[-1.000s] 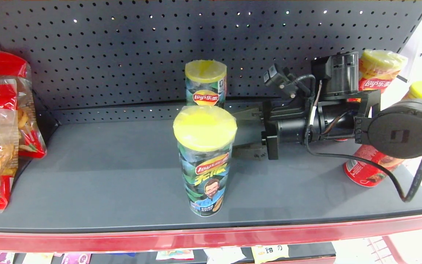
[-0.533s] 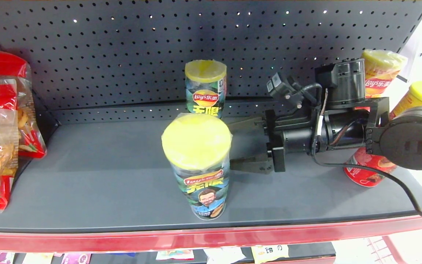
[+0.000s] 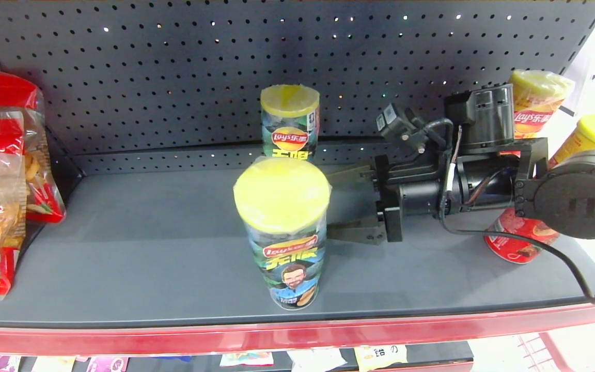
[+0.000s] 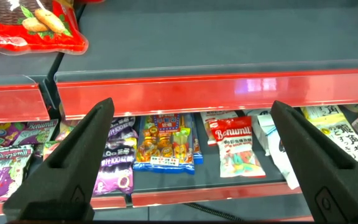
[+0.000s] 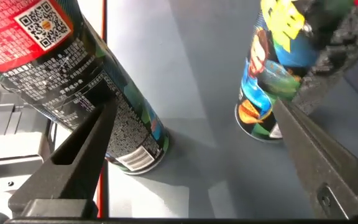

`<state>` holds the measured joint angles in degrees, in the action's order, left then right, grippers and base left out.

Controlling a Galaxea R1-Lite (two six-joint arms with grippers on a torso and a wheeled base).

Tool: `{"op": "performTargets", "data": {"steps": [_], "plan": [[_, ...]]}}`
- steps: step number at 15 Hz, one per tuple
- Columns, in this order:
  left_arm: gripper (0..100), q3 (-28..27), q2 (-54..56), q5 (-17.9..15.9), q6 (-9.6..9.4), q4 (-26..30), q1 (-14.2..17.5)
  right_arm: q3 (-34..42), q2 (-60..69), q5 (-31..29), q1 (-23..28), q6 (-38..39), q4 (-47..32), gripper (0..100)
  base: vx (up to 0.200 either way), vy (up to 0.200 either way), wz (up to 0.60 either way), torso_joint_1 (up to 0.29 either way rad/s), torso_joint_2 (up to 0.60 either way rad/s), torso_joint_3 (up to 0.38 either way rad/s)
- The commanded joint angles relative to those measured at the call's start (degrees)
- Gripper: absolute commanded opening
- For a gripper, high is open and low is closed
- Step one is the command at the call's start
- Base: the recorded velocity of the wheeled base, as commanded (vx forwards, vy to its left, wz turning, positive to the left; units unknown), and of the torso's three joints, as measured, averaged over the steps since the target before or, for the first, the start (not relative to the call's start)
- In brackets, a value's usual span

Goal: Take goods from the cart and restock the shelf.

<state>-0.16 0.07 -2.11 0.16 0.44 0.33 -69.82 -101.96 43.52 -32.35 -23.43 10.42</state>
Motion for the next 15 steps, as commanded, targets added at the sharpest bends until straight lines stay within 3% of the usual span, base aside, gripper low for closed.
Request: {"op": "performTargets", "data": {"steps": [1,15], "plan": [[100,0.1,-0.1,0.0,0.02,0.0,0.0,0.0,-0.1,0.1,0.9,0.0,0.0,100,0.000,0.000,0.00,0.000,0.00,0.000],[100,0.0,-0.1,0.0,0.02,0.0,-0.1,2.6,1.0,-0.1,1.1,0.1,0.0,100,0.000,0.000,0.00,0.000,0.00,0.000]]}}
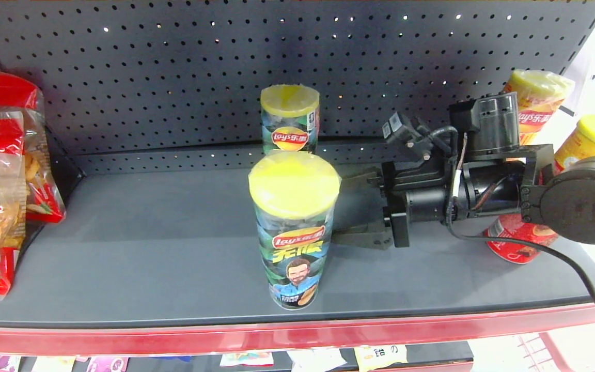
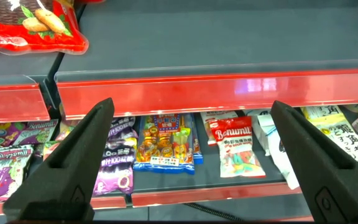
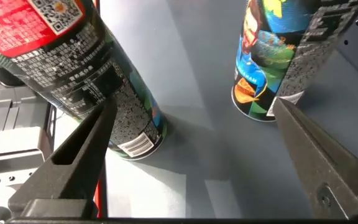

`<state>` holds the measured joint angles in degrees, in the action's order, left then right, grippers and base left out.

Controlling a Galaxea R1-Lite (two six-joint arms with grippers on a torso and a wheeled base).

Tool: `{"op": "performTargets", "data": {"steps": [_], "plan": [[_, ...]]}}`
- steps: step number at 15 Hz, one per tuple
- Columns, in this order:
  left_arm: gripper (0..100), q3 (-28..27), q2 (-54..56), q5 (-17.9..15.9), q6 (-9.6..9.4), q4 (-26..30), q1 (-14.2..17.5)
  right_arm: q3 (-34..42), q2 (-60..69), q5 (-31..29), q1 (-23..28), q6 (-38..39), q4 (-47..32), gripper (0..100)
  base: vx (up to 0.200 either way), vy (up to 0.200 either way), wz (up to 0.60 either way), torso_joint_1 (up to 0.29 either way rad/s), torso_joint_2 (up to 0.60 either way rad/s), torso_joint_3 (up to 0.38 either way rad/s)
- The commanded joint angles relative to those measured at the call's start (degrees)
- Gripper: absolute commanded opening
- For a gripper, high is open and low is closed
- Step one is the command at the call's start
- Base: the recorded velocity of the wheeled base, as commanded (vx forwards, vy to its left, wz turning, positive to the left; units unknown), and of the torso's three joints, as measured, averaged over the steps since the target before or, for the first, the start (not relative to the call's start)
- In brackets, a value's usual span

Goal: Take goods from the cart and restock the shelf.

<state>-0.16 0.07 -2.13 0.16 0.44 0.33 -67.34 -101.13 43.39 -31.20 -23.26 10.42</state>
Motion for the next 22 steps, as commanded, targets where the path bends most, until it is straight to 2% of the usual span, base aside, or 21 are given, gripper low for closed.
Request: {"op": "performTargets", "data": {"steps": [1,11,22], "plan": [[100,0.0,-0.1,0.0,0.02,0.0,0.0,0.1,0.3,0.0,-0.2,0.1,-0.1,100,0.000,0.000,0.00,0.000,0.00,0.000],[100,0.0,-0.1,0.0,-0.07,0.0,0.0,0.6,1.6,-0.5,-1.1,0.1,-1.7,100,0.000,0.000,0.00,0.000,0.00,0.000],[100,0.0,-0.1,0.0,0.02,0.0,0.0,2.0,1.3,-0.4,0.4,0.1,-1.6,100,0.000,0.000,0.00,0.000,0.00,0.000]]}}
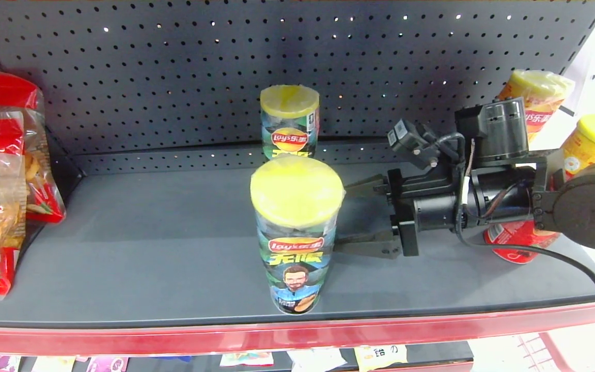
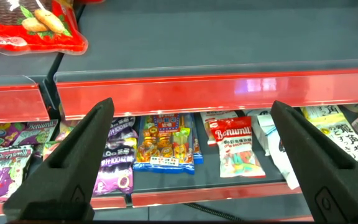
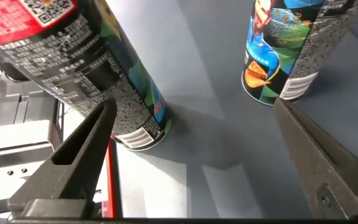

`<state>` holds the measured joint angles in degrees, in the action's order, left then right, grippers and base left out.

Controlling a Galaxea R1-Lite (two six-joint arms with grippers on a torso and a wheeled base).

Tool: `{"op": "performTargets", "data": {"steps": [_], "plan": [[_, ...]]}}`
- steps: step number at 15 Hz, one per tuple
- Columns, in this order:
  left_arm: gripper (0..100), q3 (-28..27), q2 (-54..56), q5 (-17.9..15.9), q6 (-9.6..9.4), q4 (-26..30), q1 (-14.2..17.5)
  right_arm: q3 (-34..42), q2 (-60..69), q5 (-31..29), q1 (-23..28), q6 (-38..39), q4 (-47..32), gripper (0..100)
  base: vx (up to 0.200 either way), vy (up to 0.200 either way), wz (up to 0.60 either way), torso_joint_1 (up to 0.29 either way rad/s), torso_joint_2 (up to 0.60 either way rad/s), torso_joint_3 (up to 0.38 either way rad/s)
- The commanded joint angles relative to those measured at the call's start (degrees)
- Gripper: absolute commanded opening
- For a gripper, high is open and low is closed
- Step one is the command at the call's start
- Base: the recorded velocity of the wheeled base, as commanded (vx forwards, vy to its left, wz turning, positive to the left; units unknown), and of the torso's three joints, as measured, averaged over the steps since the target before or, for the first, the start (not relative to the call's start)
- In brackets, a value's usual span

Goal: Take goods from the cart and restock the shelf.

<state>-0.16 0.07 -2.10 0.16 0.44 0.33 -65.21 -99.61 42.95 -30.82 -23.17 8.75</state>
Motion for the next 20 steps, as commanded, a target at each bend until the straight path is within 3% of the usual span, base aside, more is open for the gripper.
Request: {"op": "performTargets", "data": {"steps": [1,8,14,18,20], "plan": [[100,0.1,-0.1,0.0,0.02,0.0,0.0,-0.4,-0.4,0.0,0.4,-0.1,0.0,100,0.000,0.000,0.00,0.000,0.00,0.000],[100,0.0,-0.1,0.0,0.02,0.0,0.0,1.1,4.4,-0.2,5.1,0.1,-0.1,100,0.000,0.000,0.00,0.000,0.00,0.000],[100,0.0,-0.1,0.0,0.02,0.0,0.0,1.6,10.3,-0.7,5.0,1.0,-3.7,100,0.000,0.000,0.00,0.000,0.00,0.000],[100,0.1,-0.1,0.0,-0.07,0.0,0.0,-8.4,8.4,-6.2,1.8,1.2,-13.6,100,0.000,0.000,0.00,0.000,0.00,0.000],[100,0.0,-0.1,0.0,0.02,0.1,0.0,-13.0,6.5,-7.8,-0.6,1.8,-14.7,100,0.000,0.000,0.00,0.000,0.00,0.000]]}}
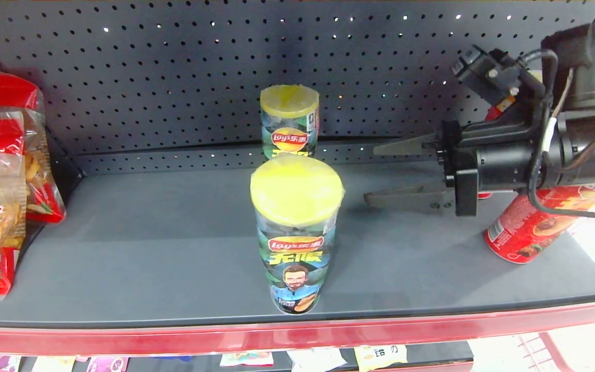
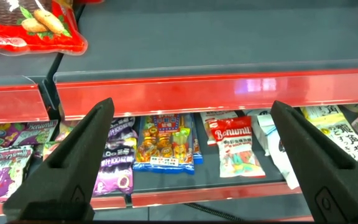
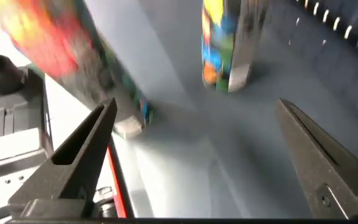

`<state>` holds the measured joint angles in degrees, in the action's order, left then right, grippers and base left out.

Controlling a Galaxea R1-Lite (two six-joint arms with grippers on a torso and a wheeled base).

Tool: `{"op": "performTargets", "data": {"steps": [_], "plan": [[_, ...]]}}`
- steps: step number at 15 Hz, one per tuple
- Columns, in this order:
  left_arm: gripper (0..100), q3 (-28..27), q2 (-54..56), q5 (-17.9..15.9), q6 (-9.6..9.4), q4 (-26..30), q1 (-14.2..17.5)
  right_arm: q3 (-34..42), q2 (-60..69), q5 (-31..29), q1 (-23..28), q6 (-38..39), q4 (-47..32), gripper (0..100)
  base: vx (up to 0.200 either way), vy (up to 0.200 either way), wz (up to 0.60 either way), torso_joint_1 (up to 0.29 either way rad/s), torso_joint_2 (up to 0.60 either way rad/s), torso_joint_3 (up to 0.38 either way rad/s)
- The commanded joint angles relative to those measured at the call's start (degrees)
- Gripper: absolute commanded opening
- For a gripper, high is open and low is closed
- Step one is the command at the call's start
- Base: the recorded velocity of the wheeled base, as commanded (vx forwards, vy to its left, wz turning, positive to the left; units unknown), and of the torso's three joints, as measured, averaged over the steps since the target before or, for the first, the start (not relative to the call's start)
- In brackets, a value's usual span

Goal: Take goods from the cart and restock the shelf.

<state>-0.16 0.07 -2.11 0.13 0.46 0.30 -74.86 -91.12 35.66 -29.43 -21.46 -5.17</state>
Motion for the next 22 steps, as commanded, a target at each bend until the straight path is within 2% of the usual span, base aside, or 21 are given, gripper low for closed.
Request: {"op": "performTargets", "data": {"steps": [1,4,6,9,11,14,17,18,22], "plan": [[100,0.0,-0.1,0.0,0.04,0.0,0.0,-6.4,-3.6,-3.7,-3.9,2.0,-1.0,100,0.000,0.000,0.00,0.000,0.00,0.000],[100,0.0,-0.1,0.0,0.04,0.0,0.0,-10.6,-5.3,-10.4,-5.6,6.2,-1.0,100,0.000,0.000,0.00,0.000,0.00,0.000],[100,0.1,-0.1,0.0,0.04,0.0,0.0,-15.5,-6.8,-19.5,-7.5,11.2,-1.2,100,0.000,0.000,0.00,0.000,0.00,0.000],[100,0.1,-0.1,0.0,0.04,0.0,0.0,-16.4,-6.0,-31.0,-8.1,13.2,-1.4,100,0.000,0.000,0.00,0.000,0.00,0.000],[100,0.1,-0.1,0.0,0.04,0.0,0.0,-18.5,-4.9,-41.4,-9.9,16.8,-5.0,100,0.000,0.000,0.00,0.000,0.00,0.000],[100,0.0,-0.1,0.0,0.04,0.0,0.0,-19.8,-1.6,-51.2,-11.8,20.2,-6.7,100,0.000,0.000,0.00,0.000,0.00,0.000],[100,0.0,-0.1,0.0,0.04,0.0,0.0,-16.5,3.7,-55.2,-13.3,24.6,-7.8,100,0.000,0.000,0.00,0.000,0.00,0.000],[100,0.1,-0.1,0.0,0.04,0.0,0.0,-12.9,7.8,-57.5,-13.6,25.5,-8.7,100,0.000,0.000,0.00,0.000,0.00,0.000],[100,0.1,-0.1,0.0,0.04,0.0,0.0,1.2,24.2,-58.7,-11.8,25.8,-14.3,100,0.000,0.000,0.00,0.000,0.00,0.000]]}}
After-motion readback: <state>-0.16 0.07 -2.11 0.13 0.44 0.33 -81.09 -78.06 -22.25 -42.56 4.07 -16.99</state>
